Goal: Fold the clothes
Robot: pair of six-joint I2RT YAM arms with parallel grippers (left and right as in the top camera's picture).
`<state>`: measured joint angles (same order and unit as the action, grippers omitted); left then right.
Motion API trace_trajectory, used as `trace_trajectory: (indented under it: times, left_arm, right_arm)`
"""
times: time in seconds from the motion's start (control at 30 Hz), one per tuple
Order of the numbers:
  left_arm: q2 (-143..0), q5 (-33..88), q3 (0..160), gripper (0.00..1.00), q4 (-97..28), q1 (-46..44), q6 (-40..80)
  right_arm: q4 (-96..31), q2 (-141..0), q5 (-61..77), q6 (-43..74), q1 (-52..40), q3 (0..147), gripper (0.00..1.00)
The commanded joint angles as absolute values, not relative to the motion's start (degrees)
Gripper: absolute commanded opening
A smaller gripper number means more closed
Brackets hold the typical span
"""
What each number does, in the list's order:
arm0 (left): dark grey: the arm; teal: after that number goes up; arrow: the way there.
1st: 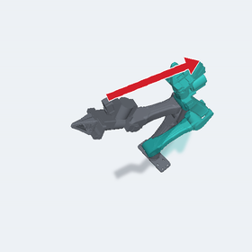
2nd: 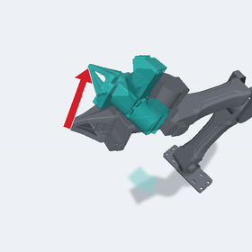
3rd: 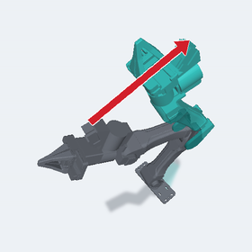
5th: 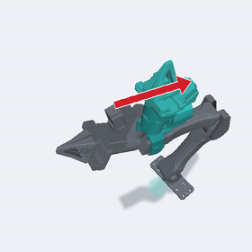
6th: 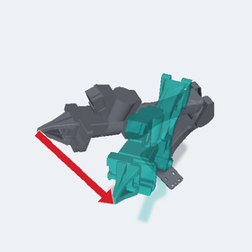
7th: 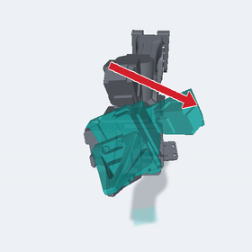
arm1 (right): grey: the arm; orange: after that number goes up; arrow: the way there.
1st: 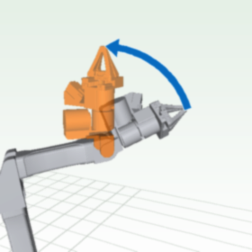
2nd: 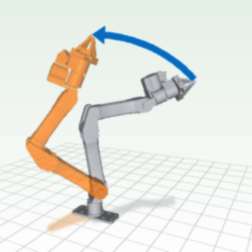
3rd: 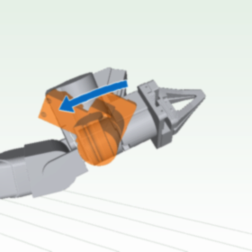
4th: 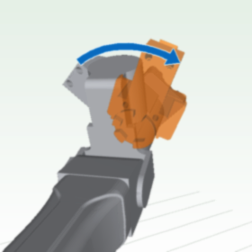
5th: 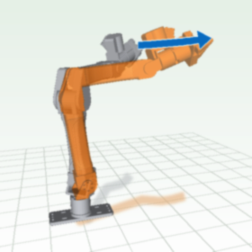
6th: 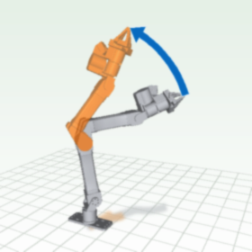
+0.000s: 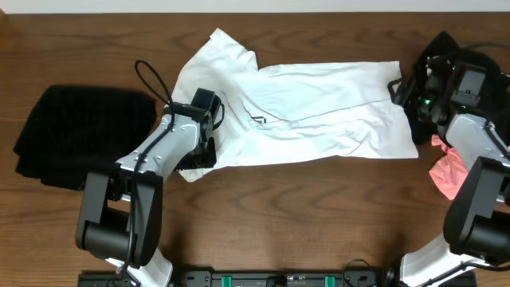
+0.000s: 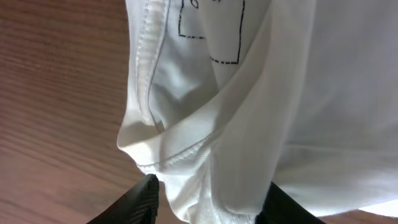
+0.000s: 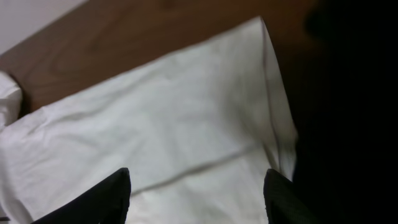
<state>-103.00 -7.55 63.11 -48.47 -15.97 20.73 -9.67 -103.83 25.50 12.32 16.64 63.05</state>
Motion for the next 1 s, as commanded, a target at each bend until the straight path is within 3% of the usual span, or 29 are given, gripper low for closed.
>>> trace_trajectory:
  times: [0.0, 0.27, 0.53, 0.83, 0.87, 0.97]
  left_arm:
    - [-103.6, -8.5, 62.8, 0.49, -48.7, -15.9, 20.2]
    - [-103.6, -8.5, 62.8, 0.49, -48.7, -15.9, 20.2]
    - [-103.6, -8.4, 62.8, 0.49, -48.7, -15.9, 20.2]
    - [-103.6, -8.4, 62.8, 0.50, -48.7, -15.9, 20.2]
    - [-103.6, -8.2, 62.8, 0.58, -48.8, -15.9, 20.2]
    - [-103.6, -8.2, 62.8, 0.61, -49.2, -15.9, 20.2]
  right_arm:
    - [-13.0, -102.9, 26.5, 15.2, 18.0, 63.9, 0.53]
    - [-32.9, -102.3, 28.8, 15.2, 15.4, 63.8, 0.02]
    - [-32.0, -102.3, 2.5, 21.3, 11.4, 60.7, 0.01]
    - [-22.0, -104.5, -1.5, 21.4, 11.6, 52.2, 0.01]
    - [-22.0, -105.0, -1.7, 21.4, 11.6, 51.8, 0.01]
    - [-22.5, -105.8, -2.9, 21.5, 11.8, 50.7, 0.01]
